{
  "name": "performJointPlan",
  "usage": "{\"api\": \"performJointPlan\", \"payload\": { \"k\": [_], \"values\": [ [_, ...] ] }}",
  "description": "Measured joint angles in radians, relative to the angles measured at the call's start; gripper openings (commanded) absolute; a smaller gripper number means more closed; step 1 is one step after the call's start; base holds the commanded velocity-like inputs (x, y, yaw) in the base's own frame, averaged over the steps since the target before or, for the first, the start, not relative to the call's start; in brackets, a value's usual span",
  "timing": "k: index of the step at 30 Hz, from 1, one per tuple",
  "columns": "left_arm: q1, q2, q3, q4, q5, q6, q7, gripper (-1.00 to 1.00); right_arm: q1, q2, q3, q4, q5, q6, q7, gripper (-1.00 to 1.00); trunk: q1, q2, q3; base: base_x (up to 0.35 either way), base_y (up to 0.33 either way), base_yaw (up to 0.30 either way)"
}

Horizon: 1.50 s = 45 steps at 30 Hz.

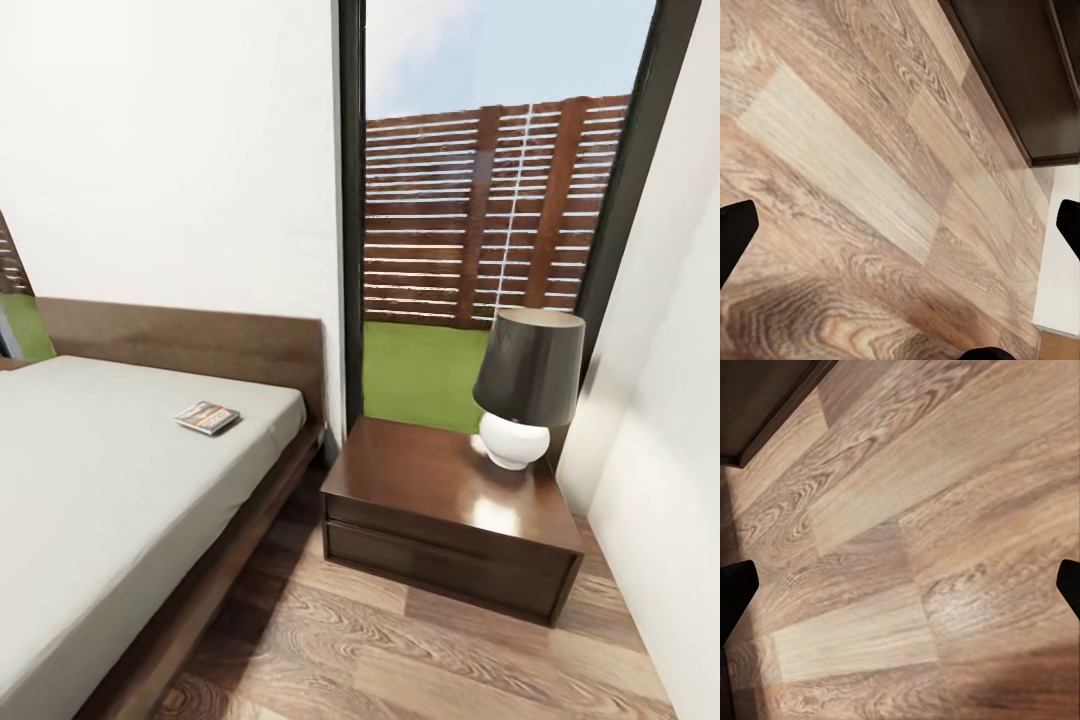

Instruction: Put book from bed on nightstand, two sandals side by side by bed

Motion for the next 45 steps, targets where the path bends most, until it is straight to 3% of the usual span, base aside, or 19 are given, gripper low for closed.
{"api": "performJointPlan", "payload": {
  "k": [11,22,45],
  "values": [
    [0.000,0.000,0.000,0.000,0.000,0.000,0.000,1.00,0.000,0.000,0.000,0.000,0.001,0.000,0.001,1.00,0.000,0.000,0.000,0.173,0.149,-0.016],
    [0.000,0.000,0.000,0.000,0.000,0.000,0.000,1.00,0.000,0.000,0.001,0.000,0.001,0.000,0.000,1.00,0.000,0.000,0.000,0.156,0.120,-0.204],
    [0.000,0.000,0.000,0.000,0.000,0.000,0.001,1.00,0.000,0.001,0.000,0.000,0.001,-0.003,0.000,1.00,0.000,0.000,0.000,0.019,0.010,-0.062]
  ]
}}
